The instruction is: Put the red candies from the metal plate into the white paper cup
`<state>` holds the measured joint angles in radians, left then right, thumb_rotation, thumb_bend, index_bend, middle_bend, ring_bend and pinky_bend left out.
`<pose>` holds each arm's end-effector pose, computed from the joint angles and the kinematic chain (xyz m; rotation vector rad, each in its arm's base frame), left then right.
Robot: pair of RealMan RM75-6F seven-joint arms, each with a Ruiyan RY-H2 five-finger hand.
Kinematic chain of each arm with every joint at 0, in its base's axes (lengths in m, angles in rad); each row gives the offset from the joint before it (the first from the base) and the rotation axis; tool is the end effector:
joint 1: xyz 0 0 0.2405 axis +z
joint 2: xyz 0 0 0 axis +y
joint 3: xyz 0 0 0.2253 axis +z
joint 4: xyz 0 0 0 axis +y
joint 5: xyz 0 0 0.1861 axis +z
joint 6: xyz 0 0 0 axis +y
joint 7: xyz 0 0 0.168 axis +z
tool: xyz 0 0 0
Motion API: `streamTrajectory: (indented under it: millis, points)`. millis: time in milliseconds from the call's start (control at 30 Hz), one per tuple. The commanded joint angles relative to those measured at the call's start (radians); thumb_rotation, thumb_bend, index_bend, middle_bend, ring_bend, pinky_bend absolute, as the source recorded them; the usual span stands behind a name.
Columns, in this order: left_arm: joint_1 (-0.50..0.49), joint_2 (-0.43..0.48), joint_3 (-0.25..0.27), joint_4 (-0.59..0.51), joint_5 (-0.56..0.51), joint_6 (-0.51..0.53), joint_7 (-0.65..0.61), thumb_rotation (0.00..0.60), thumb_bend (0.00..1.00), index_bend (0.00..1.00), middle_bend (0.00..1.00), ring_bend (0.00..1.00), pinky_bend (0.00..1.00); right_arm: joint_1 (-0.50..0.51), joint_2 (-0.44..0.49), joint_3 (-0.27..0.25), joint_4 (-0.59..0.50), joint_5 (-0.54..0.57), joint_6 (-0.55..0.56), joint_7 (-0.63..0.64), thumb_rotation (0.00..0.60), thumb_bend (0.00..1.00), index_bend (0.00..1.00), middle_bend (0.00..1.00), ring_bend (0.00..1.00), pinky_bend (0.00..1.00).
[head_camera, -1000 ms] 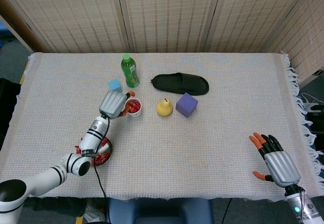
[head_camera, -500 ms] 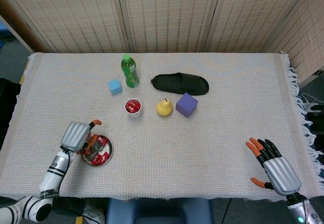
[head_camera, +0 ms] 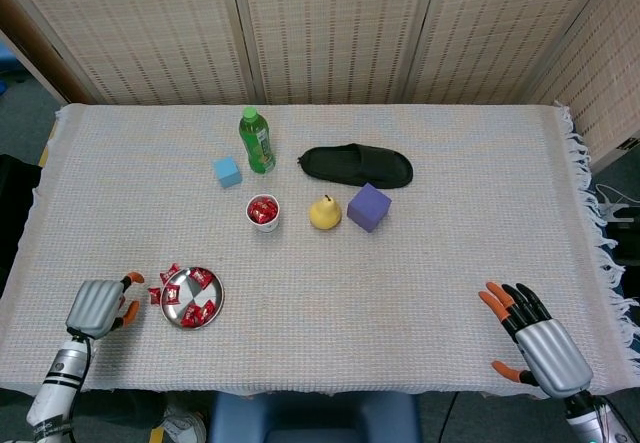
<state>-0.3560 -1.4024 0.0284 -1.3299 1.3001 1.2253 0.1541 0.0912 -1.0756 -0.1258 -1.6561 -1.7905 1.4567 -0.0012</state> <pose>-0.2850 0.2616 0.0680 -1.6180 -0.9234 -0.6819 -0.2421 -0.1591 0.1283 1.7471 -0.9377 0.9226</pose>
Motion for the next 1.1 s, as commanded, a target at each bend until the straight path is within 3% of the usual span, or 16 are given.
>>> streamTrajectory:
  millis: [33, 867, 1100]
  points:
    - [0.001, -0.025, -0.009, 0.036, -0.003, -0.018, -0.011, 0.600, 0.43, 0.34, 0.99, 1.00, 1.00, 0.000, -0.002, -0.001, 0.001, -0.003, -0.001, -0.003, 0.600, 0.05, 0.00, 0.00, 0.00, 0.00]
    - [-0.006, -0.110, -0.040, 0.128, 0.024, -0.061, 0.062, 0.600, 0.43, 0.39, 0.99, 1.00, 1.00, 0.003, 0.004, -0.004, -0.003, 0.000, -0.012, 0.004, 0.600, 0.05, 0.00, 0.00, 0.00, 0.00]
    - [0.004, -0.121, -0.041, 0.134, 0.028, -0.057, 0.062, 0.600, 0.43, 0.47, 0.99, 1.00, 1.00, 0.001, 0.007, -0.005, -0.001, -0.004, -0.004, 0.012, 0.600, 0.05, 0.00, 0.00, 0.00, 0.00]
